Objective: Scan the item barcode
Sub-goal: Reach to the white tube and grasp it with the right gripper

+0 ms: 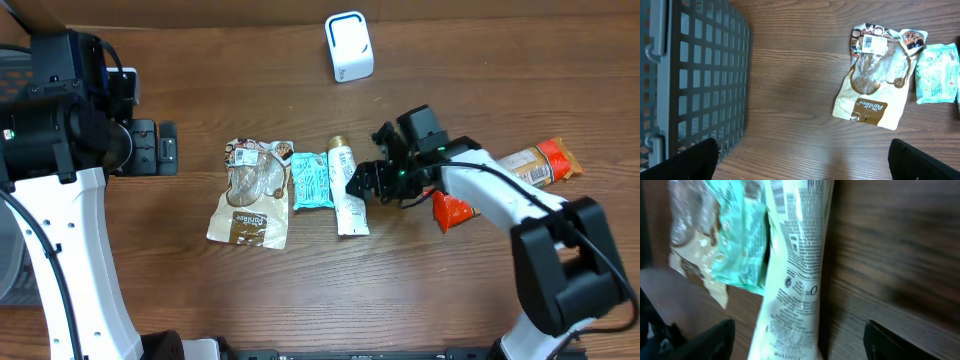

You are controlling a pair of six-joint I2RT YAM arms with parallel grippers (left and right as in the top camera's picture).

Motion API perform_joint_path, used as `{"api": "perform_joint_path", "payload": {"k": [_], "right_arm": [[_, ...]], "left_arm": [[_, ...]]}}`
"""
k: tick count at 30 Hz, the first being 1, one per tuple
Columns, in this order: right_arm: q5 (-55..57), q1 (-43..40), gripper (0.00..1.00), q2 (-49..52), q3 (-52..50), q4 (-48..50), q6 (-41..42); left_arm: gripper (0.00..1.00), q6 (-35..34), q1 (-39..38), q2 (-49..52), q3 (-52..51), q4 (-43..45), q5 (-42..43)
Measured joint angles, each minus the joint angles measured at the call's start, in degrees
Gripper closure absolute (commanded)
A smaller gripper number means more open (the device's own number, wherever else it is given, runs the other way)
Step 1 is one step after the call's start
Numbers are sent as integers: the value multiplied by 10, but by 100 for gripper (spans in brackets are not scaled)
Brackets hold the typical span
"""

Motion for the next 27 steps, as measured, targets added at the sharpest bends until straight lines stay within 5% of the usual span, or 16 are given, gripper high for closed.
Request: {"api": "perform_joint_path", "payload": {"k": [8, 10, 14, 27], "right_arm": [[9, 24, 41, 39, 0, 12, -10], [2, 26, 52, 45, 0, 18, -9], [-16, 34, 90, 55, 0, 34, 5], [-70, 2, 96, 42, 1, 7, -5]], "left_arm": [[0, 0, 0, 0, 0, 0, 0], [0, 0, 0, 0, 0, 0, 0], [0, 0, 0, 0, 0, 0, 0], [0, 0, 0, 0, 0, 0, 0]]}}
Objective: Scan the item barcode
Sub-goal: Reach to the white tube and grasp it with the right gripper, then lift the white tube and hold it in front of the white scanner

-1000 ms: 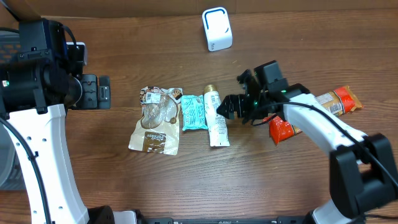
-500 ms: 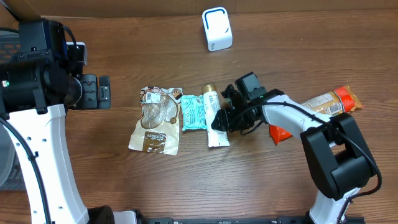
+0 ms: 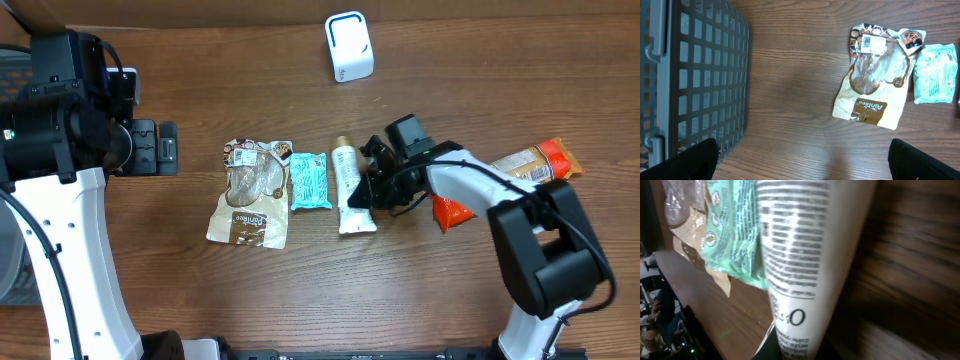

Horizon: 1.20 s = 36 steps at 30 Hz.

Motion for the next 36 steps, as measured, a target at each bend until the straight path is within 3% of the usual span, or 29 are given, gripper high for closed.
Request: {"api": "perform_joint_path", "payload": {"k": [12, 24, 27, 31, 36], "right_arm": [[-95, -55, 97, -289, 65, -3, -22], [-83, -58, 97, -317, 65, -48, -18], [-23, -56, 97, -310, 104, -99, -20], [111, -41, 97, -264, 248, -181, -54], [337, 10, 93, -182, 364, -143, -125]], "left_arm": [[0, 0, 0, 0, 0, 0, 0], [1, 0, 0, 0, 0, 0, 0], [0, 0, 0, 0, 0, 0, 0], [0, 0, 0, 0, 0, 0, 0], [0, 0, 0, 0, 0, 0, 0]]}}
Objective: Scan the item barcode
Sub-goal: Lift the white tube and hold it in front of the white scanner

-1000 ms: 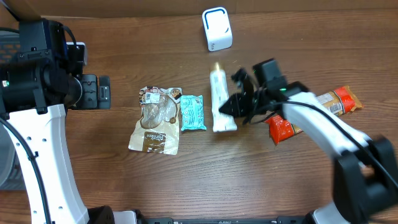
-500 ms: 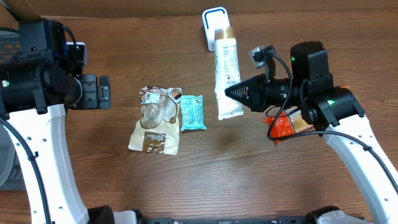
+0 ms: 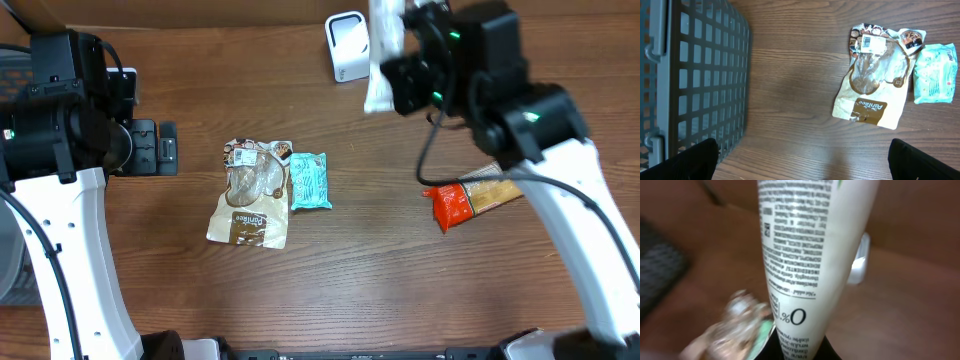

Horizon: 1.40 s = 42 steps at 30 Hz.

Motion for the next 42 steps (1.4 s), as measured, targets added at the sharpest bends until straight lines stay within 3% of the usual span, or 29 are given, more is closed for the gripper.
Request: {"api": "perform_joint_path", "payload": {"k": [5, 13, 29, 42], "right_arm": [[217, 41, 96, 152, 3, 118, -120], [385, 40, 96, 299, -4, 322, -290], [489, 28, 96, 477, -4, 623, -542], [496, 26, 97, 478, -4, 633, -566]], "left_arm": [[0, 0, 0, 0, 0, 0, 0], [0, 0, 0, 0, 0, 0, 0], [0, 0, 0, 0, 0, 0, 0], [0, 0, 0, 0, 0, 0, 0]]}}
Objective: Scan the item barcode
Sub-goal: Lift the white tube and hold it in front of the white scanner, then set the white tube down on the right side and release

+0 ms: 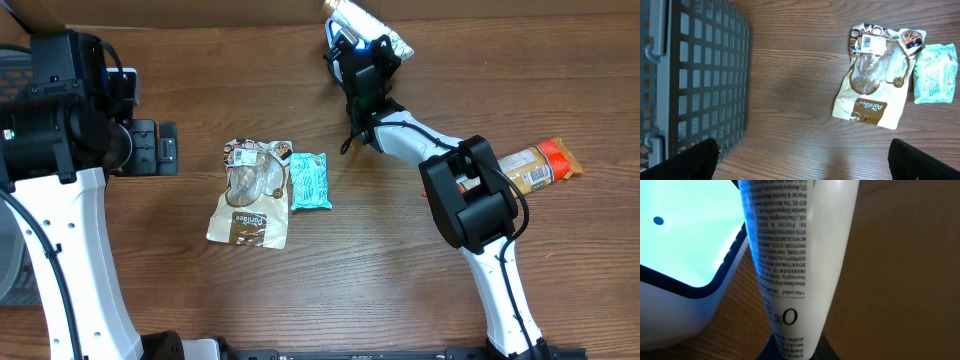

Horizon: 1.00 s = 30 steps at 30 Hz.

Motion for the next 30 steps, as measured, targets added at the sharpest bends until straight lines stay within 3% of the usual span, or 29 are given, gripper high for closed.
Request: {"api": "perform_joint_path", "payload": {"k": [13, 18, 24, 30], "right_arm": [[45, 1, 97, 0, 0, -1, -14], [64, 3, 97, -10, 0, -96, 8], [-5, 12, 96, -113, -3, -351, 156], [-239, -2, 96, -308, -3, -540, 399]], "left_arm": [[1, 0, 0, 0, 0, 0, 0], [1, 0, 0, 0, 0, 0, 0], [1, 0, 0, 0, 0, 0, 0], [0, 0, 0, 0, 0, 0, 0]]}}
